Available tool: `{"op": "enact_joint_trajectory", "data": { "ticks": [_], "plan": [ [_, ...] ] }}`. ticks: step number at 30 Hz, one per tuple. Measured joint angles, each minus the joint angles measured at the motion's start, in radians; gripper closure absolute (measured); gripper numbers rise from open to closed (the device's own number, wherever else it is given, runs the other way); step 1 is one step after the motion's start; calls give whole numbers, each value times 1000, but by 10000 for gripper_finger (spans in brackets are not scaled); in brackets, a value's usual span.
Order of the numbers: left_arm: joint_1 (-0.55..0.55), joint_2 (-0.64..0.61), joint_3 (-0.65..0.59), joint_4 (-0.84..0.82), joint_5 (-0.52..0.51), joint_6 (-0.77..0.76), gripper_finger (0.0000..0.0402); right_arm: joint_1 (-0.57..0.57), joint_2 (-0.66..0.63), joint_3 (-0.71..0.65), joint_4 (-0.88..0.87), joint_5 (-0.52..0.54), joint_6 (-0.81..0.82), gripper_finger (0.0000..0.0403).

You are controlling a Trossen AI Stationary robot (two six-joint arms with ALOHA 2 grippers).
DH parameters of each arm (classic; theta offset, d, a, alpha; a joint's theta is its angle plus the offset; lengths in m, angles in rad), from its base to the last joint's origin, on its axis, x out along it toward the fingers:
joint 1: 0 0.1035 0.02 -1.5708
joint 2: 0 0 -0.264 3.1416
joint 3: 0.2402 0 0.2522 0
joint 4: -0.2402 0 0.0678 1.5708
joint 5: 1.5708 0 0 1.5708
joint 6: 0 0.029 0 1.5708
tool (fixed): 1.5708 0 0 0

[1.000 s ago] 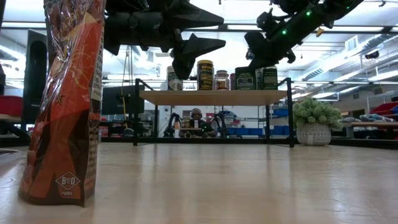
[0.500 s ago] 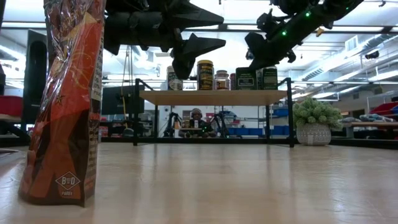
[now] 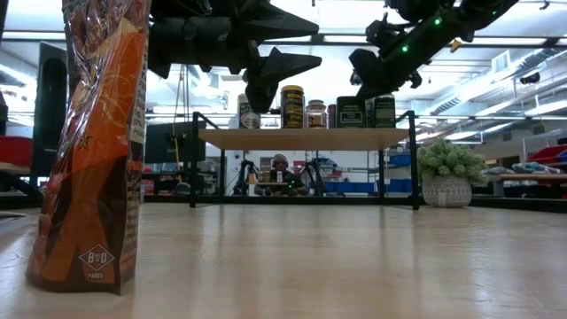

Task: Shelf spices
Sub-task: Put the green seasoning can on the shelf aligned with the other red seasoning can, then put the orange seasoning bag on the shelf aligned with the other brown seasoning bottle

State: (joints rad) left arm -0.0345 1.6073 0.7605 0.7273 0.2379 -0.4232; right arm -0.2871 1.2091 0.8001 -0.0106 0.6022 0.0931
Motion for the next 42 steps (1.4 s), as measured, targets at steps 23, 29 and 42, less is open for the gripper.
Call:
{"op": "enact_joint_trajectory", "data": {
  "ticks": [23,29,42],
  "plan": [
    [0,-28,0,-51,-76,75,208,325,-120,0,-98,-37,158,403],
    [-32,-165,0,-262,-211,142,208,520,-123,0,-187,122,284,403],
    [-144,-567,-322,-217,-476,147,208,868,-15,48,-301,304,598,403]
  ]
}}
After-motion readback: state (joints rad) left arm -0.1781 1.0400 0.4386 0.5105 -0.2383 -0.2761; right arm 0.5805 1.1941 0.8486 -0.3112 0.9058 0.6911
